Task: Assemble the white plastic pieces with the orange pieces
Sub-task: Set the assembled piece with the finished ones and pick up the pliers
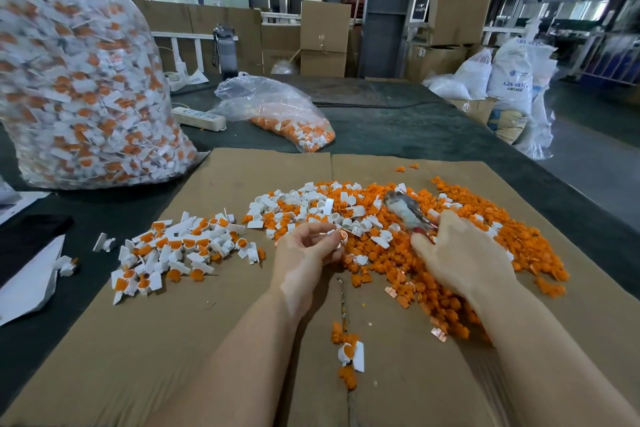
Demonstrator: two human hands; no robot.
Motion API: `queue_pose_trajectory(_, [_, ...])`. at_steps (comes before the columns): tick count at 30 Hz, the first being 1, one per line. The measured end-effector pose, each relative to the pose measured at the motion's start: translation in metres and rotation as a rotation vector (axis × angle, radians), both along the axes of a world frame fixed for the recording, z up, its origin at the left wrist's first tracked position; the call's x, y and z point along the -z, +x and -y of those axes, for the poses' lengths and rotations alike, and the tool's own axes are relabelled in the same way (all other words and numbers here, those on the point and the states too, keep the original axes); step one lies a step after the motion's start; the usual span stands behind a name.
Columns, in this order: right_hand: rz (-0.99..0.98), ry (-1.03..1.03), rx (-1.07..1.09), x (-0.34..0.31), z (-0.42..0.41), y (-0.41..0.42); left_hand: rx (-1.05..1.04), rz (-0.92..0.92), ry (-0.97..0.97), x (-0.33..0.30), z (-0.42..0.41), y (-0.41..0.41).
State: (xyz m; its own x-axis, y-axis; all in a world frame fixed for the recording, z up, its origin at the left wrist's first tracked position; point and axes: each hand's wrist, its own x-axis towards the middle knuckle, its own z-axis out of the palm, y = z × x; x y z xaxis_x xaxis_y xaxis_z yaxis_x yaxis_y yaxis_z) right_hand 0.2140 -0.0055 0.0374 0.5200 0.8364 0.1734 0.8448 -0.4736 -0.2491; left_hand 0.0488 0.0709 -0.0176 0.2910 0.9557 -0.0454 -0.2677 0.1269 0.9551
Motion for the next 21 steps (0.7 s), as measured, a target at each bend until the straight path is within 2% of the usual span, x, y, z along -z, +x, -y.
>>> queue_pose_trajectory(4, [-0.322,-0.033,-0.224,-0.012,0.005,-0.025,-0.026,0.083,-0.069,0.000,-0.003,0.000])
queue_pose_trajectory(6, [-0.413,-0.085,-0.306,-0.015,0.008,-0.034,-0.037,0.116,-0.086,-0.001,-0.002,0.000])
queue_pose_trajectory(12, [-0.468,-0.213,-0.343,-0.014,0.009,-0.044,-0.063,0.131,-0.108,-0.001,-0.001,-0.001])
queue_pose_trajectory(21, [-0.525,-0.274,-0.365,-0.018,0.010,-0.043,-0.110,0.127,-0.151,-0.004,-0.001,0.003])
